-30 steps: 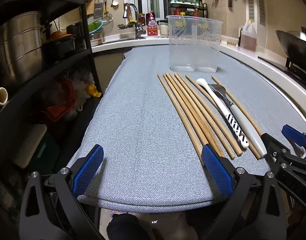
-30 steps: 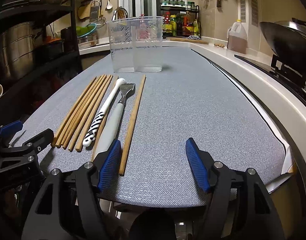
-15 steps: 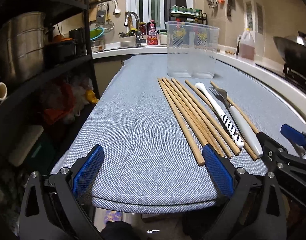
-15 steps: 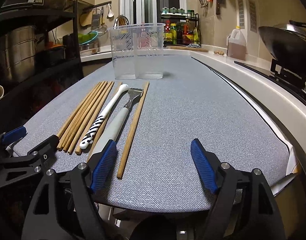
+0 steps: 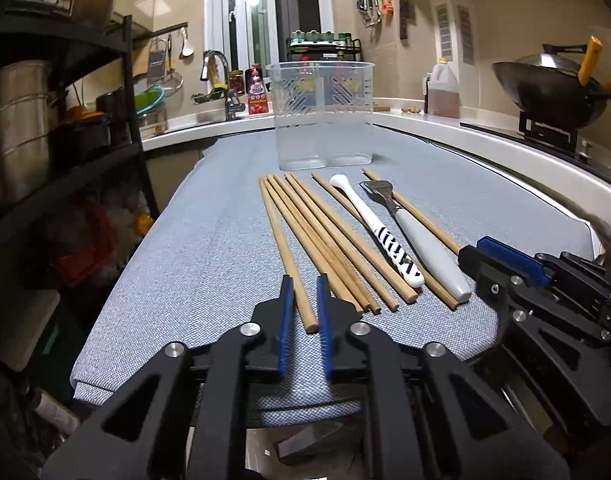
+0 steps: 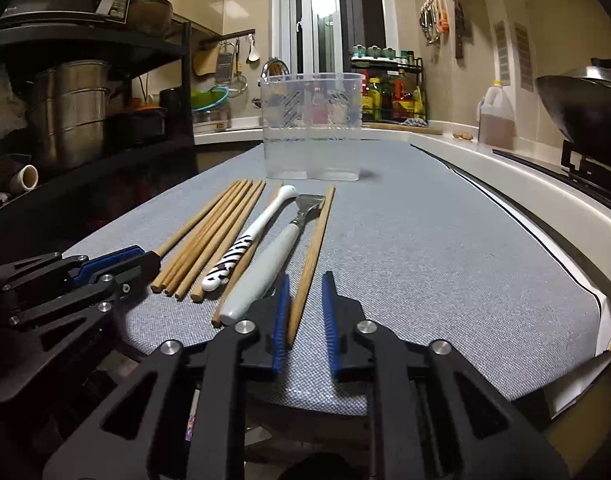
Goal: Organize utensils
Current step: 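Grasp a wooden chopstick with the left tool while the right tool grasps the loose chopstick, then lift both chopsticks into the clear container and open both tools, then withdraw both open tools from the container back toward the utensils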
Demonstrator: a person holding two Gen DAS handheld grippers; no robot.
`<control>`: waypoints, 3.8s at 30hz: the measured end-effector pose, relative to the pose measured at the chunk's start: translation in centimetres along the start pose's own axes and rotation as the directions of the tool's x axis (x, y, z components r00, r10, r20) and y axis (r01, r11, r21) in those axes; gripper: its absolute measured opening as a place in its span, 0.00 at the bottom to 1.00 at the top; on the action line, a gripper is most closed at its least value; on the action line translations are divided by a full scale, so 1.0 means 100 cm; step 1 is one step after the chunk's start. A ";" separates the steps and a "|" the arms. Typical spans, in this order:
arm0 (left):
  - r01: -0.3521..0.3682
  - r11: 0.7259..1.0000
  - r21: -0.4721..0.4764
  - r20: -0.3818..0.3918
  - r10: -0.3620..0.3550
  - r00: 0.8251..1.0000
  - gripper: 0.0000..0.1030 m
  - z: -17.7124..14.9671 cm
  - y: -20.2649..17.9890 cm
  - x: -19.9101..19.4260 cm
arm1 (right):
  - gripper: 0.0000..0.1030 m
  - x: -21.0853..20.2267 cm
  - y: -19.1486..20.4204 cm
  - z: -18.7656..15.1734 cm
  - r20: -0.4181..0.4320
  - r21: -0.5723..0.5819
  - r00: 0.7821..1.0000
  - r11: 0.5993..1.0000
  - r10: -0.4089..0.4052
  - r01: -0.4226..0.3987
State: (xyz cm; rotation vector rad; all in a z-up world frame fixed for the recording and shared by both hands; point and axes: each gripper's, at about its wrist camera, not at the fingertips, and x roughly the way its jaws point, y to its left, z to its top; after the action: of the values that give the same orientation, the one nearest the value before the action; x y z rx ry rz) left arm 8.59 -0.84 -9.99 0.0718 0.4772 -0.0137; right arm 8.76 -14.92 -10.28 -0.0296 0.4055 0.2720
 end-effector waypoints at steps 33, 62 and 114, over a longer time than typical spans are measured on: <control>0.054 0.998 -0.023 0.123 -0.051 0.991 0.06 0.128 0.038 -0.061 | 0.05 -0.048 -0.045 0.117 0.080 0.077 0.997 0.997 -0.023 0.017; 0.145 0.989 -0.004 0.241 -0.140 0.960 0.06 0.375 0.061 -0.019 | 0.05 0.003 -0.038 0.386 0.252 -0.029 0.967 0.999 0.022 -0.015; -0.069 0.996 -0.056 0.065 0.073 0.995 0.93 0.230 0.061 -0.021 | 0.86 -0.021 -0.010 0.211 -0.004 0.068 1.000 0.997 -0.025 0.025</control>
State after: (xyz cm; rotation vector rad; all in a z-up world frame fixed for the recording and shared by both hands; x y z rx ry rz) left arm 17.46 3.55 11.76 0.0355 0.4071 0.0664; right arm 15.28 -14.64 9.91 0.0315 0.4175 0.2338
